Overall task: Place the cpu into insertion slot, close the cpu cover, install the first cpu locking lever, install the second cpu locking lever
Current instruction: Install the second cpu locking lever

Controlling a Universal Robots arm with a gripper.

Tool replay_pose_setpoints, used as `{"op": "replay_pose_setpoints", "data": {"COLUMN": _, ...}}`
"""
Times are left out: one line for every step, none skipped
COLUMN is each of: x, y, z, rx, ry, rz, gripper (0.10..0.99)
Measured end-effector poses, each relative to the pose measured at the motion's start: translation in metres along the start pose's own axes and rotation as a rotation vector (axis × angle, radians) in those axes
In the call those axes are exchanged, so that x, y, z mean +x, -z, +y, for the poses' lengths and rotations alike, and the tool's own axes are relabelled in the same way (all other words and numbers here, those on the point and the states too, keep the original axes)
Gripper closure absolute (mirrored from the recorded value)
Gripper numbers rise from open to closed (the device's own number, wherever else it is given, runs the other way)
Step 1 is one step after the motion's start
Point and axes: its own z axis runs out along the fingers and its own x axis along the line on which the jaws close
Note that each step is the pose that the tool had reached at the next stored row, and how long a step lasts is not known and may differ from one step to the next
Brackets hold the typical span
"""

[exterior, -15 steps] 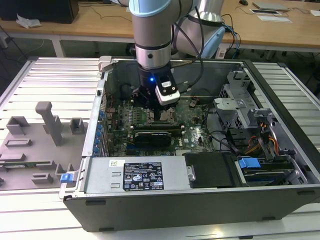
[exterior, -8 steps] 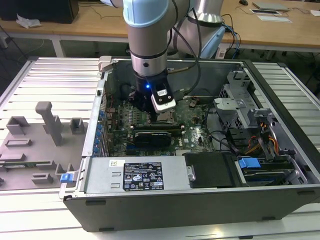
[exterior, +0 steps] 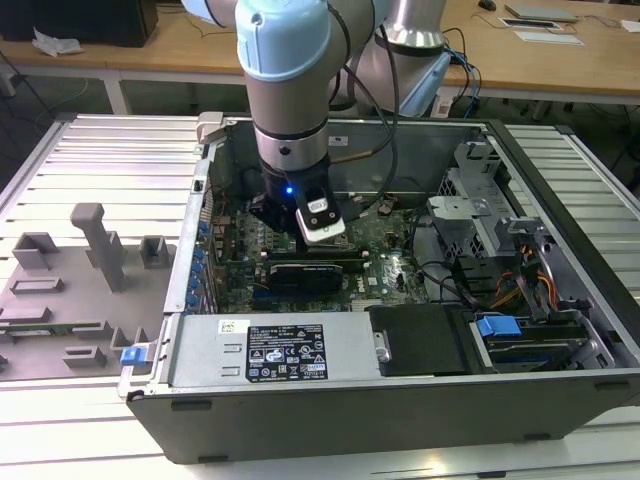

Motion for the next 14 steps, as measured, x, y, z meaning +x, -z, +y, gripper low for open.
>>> {"op": "replay_pose_setpoints", "data": {"x": 0.0011, "y": -0.0015, "z": -0.0006, "rx": -0.004, "ry": 0.000, "rz": 0.0007, "gripper": 0.980}}
{"op": "replay_pose_setpoints", "data": {"x": 0.0018, "y": -0.0021, "z": -0.0009, "rx": -0.006, "ry": 0.001, "rz": 0.0015, "gripper": 0.980}}
{"op": "replay_pose_setpoints", "data": {"x": 0.0023, "y": -0.0028, "z": -0.0011, "rx": -0.010, "ry": 0.002, "rz": 0.0024, "gripper": 0.980}}
{"op": "replay_pose_setpoints", "data": {"x": 0.0030, "y": -0.0036, "z": -0.0014, "rx": -0.017, "ry": 0.006, "rz": 0.0045, "gripper": 0.980}}
{"op": "replay_pose_setpoints", "data": {"x": 0.0034, "y": -0.0041, "z": -0.0015, "rx": -0.023, "ry": 0.009, "rz": 0.0064, "gripper": 0.980}}
{"op": "replay_pose_setpoints", "data": {"x": 0.0042, "y": -0.0050, "z": -0.0017, "rx": -0.033, "ry": 0.016, "rz": 0.0093, "gripper": 0.980}}
{"op": "replay_pose_setpoints", "data": {"x": 0.0046, "y": -0.0055, "z": -0.0019, "rx": -0.038, "ry": 0.022, "rz": 0.0114, "gripper": 0.980}}
{"op": "replay_pose_setpoints", "data": {"x": 0.0049, "y": -0.0060, "z": -0.0020, "rx": -0.044, "ry": 0.029, "rz": 0.0136, "gripper": 0.980}}
{"op": "replay_pose_setpoints", "data": {"x": 0.0056, "y": -0.0068, "z": -0.0023, "rx": -0.051, "ry": 0.039, "rz": 0.0165, "gripper": 0.980}}
{"op": "replay_pose_setpoints", "data": {"x": 0.0061, "y": -0.0076, "z": -0.0025, "rx": -0.055, "ry": 0.046, "rz": 0.0184, "gripper": 0.980}}
{"op": "replay_pose_setpoints", "data": {"x": 0.0067, "y": -0.0087, "z": -0.0028, "rx": -0.061, "ry": 0.054, "rz": 0.0208, "gripper": 0.980}}
{"op": "replay_pose_setpoints", "data": {"x": 0.0071, "y": -0.0095, "z": -0.0030, "rx": -0.065, "ry": 0.060, "rz": 0.0226, "gripper": 0.980}}
{"op": "replay_pose_setpoints", "data": {"x": 0.0079, "y": -0.0110, "z": -0.0033, "rx": -0.071, "ry": 0.069, "rz": 0.0251, "gripper": 0.980}}
{"op": "replay_pose_setpoints", "data": {"x": 0.0087, "y": -0.0124, "z": -0.0037, "rx": -0.076, "ry": 0.079, "rz": 0.0276, "gripper": 0.980}}
